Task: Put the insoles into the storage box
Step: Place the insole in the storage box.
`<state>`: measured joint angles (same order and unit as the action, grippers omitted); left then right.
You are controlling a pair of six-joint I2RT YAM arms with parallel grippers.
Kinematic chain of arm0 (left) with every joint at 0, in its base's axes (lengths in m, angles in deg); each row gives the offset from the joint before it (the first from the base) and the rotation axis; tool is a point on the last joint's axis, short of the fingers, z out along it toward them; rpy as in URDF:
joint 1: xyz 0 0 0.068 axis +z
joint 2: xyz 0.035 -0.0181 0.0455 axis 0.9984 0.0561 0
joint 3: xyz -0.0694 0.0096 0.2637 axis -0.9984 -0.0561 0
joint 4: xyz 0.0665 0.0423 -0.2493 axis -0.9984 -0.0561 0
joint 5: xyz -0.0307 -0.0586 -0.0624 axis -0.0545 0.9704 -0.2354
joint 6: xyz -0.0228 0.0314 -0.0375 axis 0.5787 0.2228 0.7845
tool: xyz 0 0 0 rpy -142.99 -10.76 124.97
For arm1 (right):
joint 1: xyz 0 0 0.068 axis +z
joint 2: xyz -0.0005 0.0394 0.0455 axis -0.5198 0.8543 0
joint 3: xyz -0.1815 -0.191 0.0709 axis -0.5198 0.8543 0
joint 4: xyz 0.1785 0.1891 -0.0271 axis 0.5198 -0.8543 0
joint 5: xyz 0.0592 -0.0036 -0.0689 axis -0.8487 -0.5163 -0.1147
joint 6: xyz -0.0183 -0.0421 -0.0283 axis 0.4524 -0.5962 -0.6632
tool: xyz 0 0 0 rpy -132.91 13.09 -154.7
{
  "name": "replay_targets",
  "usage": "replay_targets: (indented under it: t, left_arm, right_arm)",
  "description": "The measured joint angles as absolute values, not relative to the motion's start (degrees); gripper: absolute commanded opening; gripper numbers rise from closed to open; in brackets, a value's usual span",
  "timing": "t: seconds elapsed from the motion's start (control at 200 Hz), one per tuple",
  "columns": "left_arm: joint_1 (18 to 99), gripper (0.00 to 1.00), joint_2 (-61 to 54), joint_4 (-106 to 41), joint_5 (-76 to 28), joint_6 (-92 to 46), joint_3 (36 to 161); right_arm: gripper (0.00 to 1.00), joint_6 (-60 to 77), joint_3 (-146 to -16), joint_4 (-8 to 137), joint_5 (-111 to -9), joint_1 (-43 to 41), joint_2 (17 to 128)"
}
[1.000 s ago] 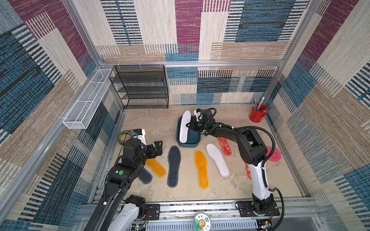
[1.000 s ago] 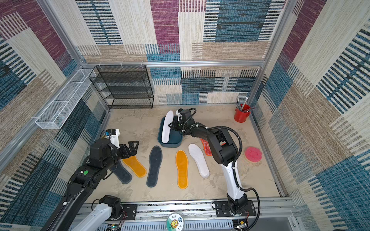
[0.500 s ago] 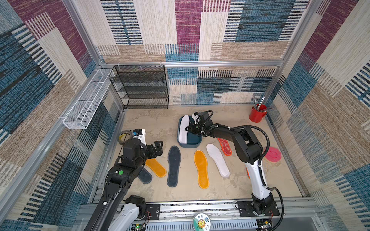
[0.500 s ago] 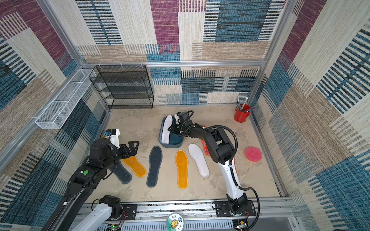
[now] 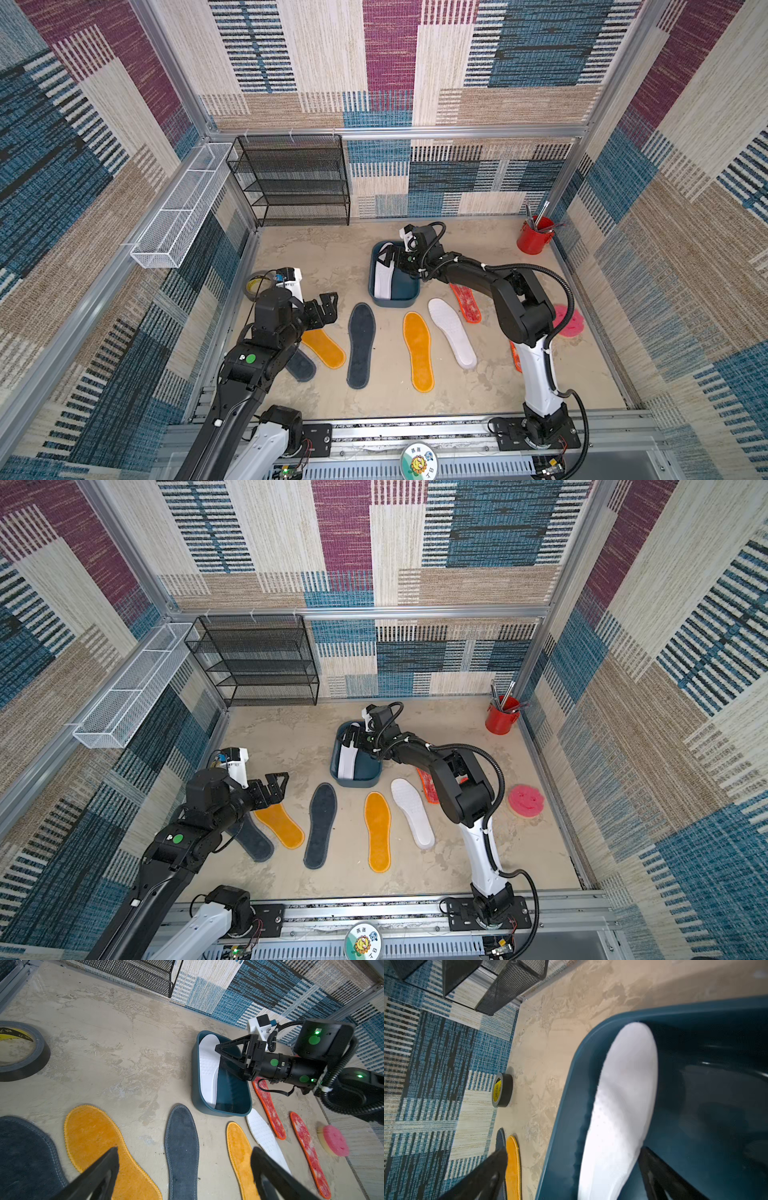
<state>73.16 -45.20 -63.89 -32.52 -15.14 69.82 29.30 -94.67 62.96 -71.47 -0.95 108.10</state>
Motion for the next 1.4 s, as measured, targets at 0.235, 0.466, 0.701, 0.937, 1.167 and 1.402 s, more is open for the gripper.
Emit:
replay_targets:
  t: [0.235, 0.466, 0.701, 0.937, 1.167, 1.402]
  left_arm:
    - [73.3, 1.0, -45.3, -63.9, -32.6, -15.1, 69.7]
    - [73.3, 1.0, -45.2, -63.9, -32.5, -15.1, 69.6]
    - [73.4, 1.0, -45.2, -63.9, -32.3, -15.1, 69.6]
    - [73.5, 1.0, -45.4, -63.9, -31.5, -15.1, 69.6]
    - [73.5, 1.0, -45.5, -63.9, -31.5, -15.1, 69.6]
    - [73.5, 1.0, -45.5, -63.9, -31.5, -15.1, 69.6]
  right_arm:
    - [0.98, 29.4, -93.8, 61.4, -68.4, -0.2, 105.0]
    - [0.98, 28.3, -92.0, 60.4, -65.1, 0.5, 102.6]
    - [0.98, 25.0, -94.3, 59.8, -67.0, 2.0, 104.9]
    - [0.98, 24.1, -99.2, 57.6, -67.6, 2.1, 110.5]
    - [0.98, 23.9, -103.0, 55.8, -67.5, 2.1, 115.0]
    - [0.98, 24.1, -103.0, 55.4, -67.4, 2.1, 115.6]
